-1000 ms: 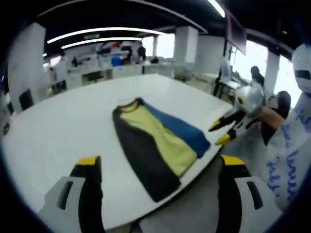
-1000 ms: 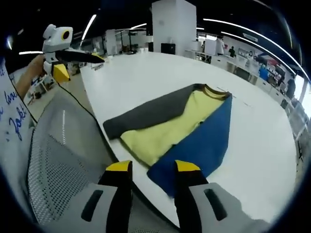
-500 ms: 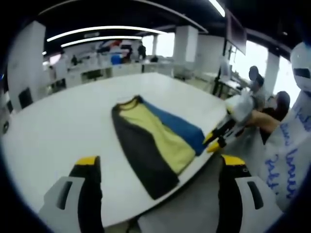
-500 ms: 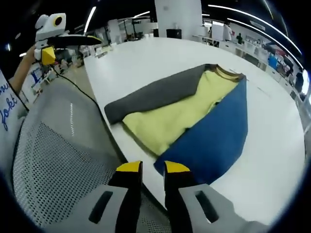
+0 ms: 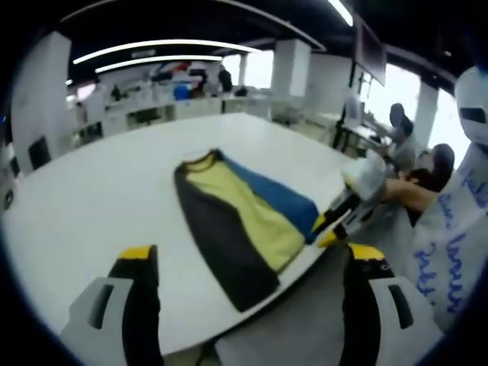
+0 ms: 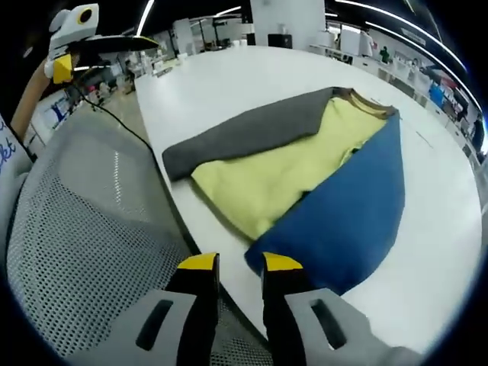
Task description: Fold the garment on the visible template until the final outline fits inside the template.
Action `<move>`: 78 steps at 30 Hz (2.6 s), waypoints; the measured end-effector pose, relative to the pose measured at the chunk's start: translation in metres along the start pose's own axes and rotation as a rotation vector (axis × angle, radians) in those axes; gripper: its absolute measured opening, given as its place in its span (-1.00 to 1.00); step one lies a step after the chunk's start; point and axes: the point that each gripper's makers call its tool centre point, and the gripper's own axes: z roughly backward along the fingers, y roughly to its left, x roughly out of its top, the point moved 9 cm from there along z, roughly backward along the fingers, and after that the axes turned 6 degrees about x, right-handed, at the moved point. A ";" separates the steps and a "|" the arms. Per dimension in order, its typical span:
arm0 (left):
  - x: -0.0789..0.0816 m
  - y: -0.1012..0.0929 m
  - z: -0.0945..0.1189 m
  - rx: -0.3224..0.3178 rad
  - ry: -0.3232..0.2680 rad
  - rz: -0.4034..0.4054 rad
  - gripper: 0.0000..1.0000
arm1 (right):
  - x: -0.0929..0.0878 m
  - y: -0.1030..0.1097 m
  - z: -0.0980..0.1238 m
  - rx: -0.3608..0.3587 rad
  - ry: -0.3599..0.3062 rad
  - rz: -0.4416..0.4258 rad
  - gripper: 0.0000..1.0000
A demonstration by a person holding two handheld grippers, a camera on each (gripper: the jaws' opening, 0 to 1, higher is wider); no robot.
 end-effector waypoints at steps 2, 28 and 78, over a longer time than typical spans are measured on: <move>0.001 0.000 0.000 -0.001 0.000 -0.002 0.93 | 0.001 -0.001 -0.001 0.005 0.004 0.000 -0.61; -0.002 0.003 0.001 0.007 0.001 0.010 0.88 | 0.005 -0.021 -0.015 -0.015 0.151 0.002 -0.92; 0.004 0.002 0.010 0.041 -0.004 0.004 0.75 | -0.045 -0.126 0.123 -0.403 -0.030 -0.192 -0.98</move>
